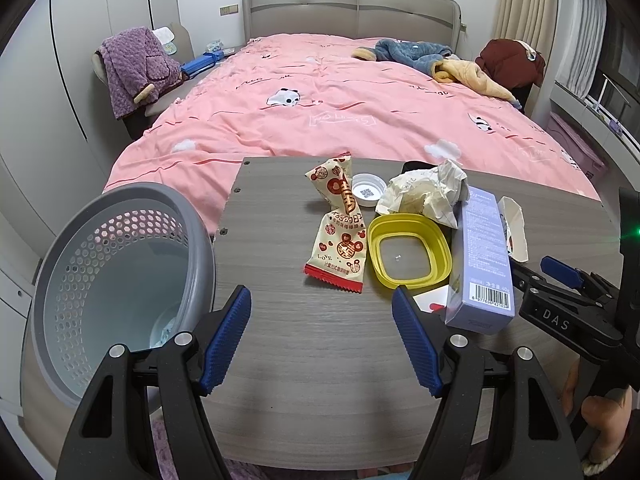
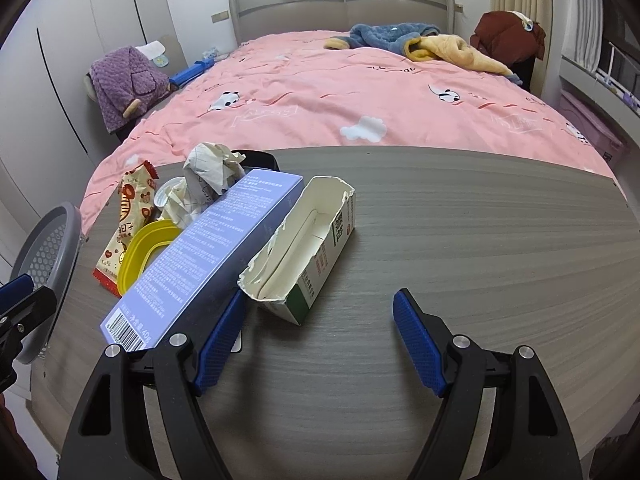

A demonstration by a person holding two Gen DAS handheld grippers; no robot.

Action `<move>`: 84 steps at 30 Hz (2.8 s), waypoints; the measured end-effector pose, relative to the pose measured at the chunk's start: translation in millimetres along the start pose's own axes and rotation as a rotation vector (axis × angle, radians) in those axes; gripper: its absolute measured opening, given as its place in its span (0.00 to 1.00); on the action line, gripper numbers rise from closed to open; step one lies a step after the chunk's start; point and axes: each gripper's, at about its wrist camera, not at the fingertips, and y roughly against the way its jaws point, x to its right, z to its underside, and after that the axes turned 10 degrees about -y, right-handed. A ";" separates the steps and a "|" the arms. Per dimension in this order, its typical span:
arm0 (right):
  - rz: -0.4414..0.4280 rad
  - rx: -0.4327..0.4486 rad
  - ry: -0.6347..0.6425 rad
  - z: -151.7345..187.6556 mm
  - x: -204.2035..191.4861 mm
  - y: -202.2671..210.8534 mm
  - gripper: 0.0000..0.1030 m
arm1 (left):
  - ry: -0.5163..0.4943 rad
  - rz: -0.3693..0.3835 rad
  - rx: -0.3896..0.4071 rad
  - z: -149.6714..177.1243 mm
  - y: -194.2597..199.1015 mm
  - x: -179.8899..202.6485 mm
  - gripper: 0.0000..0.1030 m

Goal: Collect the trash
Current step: 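Close the right tool on the torn white carton, then grasp the lavender box with the left tool while the right tool holds the carton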

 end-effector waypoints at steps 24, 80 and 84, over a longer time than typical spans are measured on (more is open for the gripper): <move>0.011 0.019 -0.009 -12.8 10.8 -3.0 0.70 | -0.007 0.005 0.002 -0.9 -0.4 5.8 0.68; -0.125 0.042 -0.154 -9.9 84.1 33.3 0.28 | -0.198 0.168 -0.130 -63.0 -62.6 113.8 0.67; -0.126 0.047 -0.159 -10.0 85.8 34.4 0.28 | -0.213 0.177 -0.136 -63.2 -64.0 119.4 0.53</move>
